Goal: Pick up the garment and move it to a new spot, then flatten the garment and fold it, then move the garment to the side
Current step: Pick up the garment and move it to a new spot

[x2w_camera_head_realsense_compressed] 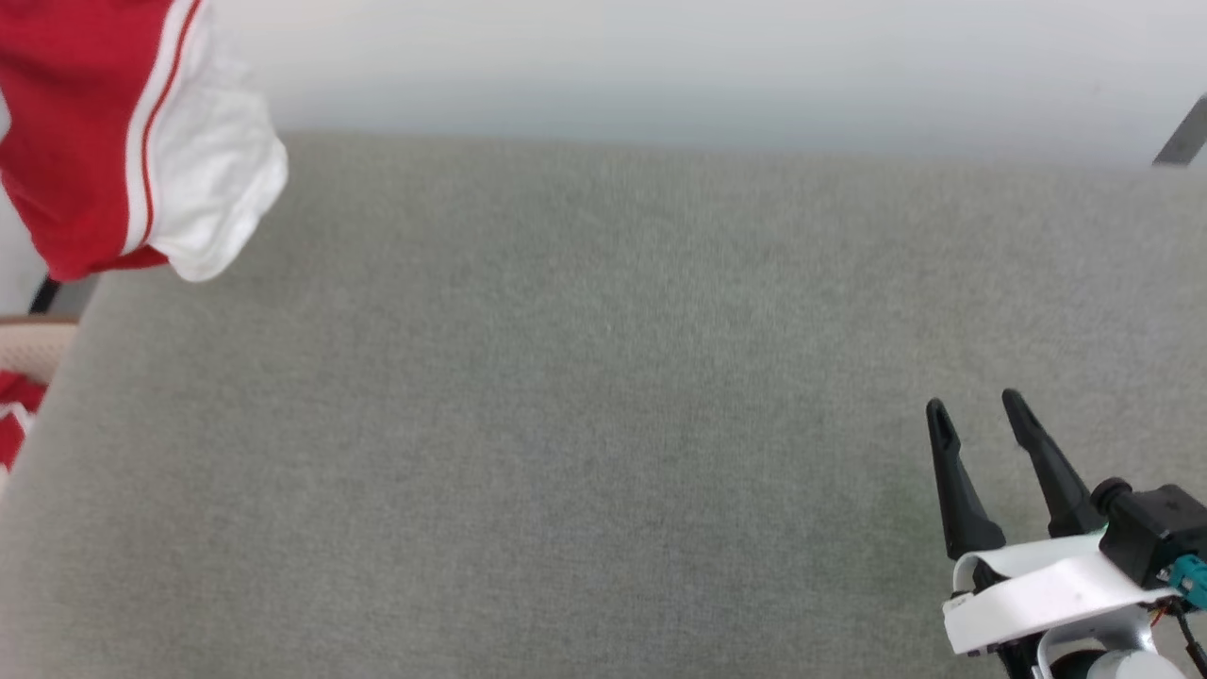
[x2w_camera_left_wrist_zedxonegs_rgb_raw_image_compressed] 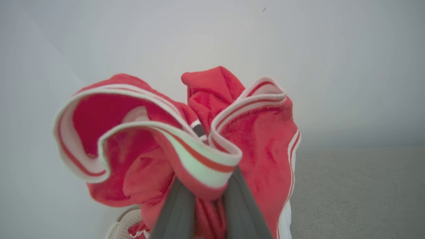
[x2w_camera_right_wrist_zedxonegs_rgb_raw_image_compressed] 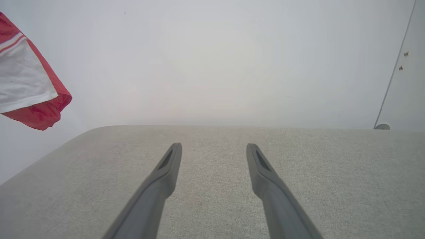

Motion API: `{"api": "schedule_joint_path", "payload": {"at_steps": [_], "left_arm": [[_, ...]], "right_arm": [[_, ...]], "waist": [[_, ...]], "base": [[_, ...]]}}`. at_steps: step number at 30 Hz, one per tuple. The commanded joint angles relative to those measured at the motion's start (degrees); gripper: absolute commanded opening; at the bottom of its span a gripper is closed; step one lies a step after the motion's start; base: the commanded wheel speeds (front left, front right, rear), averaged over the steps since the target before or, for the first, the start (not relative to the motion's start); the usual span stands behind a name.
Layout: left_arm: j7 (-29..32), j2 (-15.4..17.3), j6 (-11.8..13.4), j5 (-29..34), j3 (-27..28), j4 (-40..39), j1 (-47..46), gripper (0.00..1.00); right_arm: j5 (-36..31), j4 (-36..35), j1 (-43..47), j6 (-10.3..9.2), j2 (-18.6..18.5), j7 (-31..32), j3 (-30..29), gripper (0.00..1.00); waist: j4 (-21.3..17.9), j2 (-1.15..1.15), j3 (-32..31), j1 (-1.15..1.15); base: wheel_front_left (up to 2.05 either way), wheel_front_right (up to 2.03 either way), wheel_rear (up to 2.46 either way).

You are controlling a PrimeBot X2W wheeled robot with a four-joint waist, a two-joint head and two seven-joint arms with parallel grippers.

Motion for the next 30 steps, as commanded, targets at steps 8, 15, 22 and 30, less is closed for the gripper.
{"api": "schedule_joint_path", "payload": {"at_steps": [8, 15, 22, 30], "left_arm": [[8.1, 1.7, 3.4, -2.9, 0.5, -15.1, 5.7, 0.00], [15.9, 2.6, 10.2, -6.2, 1.9, -32.6, 13.3, 0.00], [21.1, 1.3, 16.1, -6.0, 0.0, -46.4, 18.7, 0.00], [23.7, -2.0, 18.7, -5.1, -4.7, -51.9, 22.0, 0.00]], "right_arm": [[-0.2, 1.2, 1.8, 0.02, 0.0, -0.9, -0.9, 1.00], [-1.2, 1.9, 1.6, 0.02, -1.3, -1.2, -4.4, 1.00], [-1.8, 4.0, 0.6, 0.02, -2.7, -2.1, -9.3, 1.00], [-2.9, 6.2, 0.2, 0.02, -1.3, -3.6, -13.0, 1.00]], "waist": [[-2.5, 0.00, -8.4, 0.00], [-7.3, 0.00, -8.4, 0.00], [-12.5, 0.00, -6.7, 0.00], [-17.4, 0.00, -3.6, 0.00]], "base": [[0.00, 0.00, 0.00], [0.00, 0.00, 0.00], [0.00, 0.00, 0.00], [0.00, 0.00, 0.00]]}}
